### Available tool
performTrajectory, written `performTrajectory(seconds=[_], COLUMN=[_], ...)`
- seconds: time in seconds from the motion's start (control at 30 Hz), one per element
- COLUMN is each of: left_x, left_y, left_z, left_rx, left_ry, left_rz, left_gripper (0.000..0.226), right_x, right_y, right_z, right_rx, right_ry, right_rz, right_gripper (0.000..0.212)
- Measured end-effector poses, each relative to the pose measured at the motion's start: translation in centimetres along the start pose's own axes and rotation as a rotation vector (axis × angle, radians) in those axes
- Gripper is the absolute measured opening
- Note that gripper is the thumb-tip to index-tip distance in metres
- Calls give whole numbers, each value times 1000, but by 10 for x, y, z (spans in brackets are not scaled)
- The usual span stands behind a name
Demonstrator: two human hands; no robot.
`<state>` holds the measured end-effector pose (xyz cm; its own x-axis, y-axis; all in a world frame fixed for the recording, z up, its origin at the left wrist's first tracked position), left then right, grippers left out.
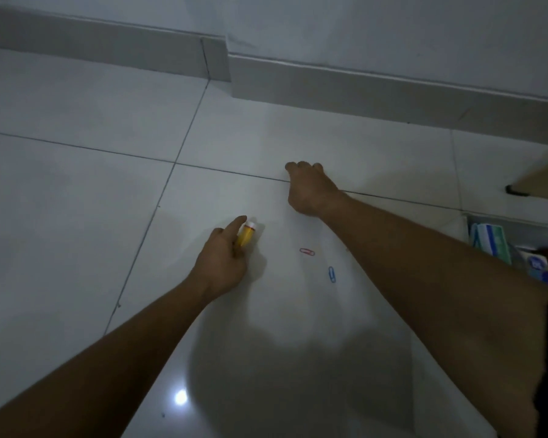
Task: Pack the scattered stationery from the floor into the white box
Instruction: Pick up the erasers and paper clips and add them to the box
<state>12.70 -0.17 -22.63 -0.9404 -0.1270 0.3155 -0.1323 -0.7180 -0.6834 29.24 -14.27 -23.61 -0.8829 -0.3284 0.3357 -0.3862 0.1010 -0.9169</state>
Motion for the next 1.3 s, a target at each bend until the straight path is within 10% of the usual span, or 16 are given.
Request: performTrajectory(seconds=[0.33,0.67,0.93,1.3], left_x=[42,112,142,139], left_y=[14,37,81,156], left_z=[47,177,248,320], left_rx=[914,842,794,403], left_ry=[-147,187,466,634], left_rz=[-50,-190,-366,-236], left_gripper=[55,46,11,13], right_x=[106,301,414,413], right_y=[7,-89,-76,-55], right_z=[12,83,180,224], right_rx=[-311,-828,-451,129], right_ry=[85,205,458,720], right_rz=[-110,529,888,808], right_gripper=[18,13,3,13])
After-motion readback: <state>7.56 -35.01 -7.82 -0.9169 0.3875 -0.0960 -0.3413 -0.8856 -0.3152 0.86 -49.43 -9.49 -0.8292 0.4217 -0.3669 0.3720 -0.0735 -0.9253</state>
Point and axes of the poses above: each hand's wrist, its own x-axis away from the middle knuckle, its own y-axis out of the palm, z = x × y, the point moved 1 cm from there along -x, towards the middle knuckle, and after that the axes turned 5 degrees about y, right-handed, at the moved point
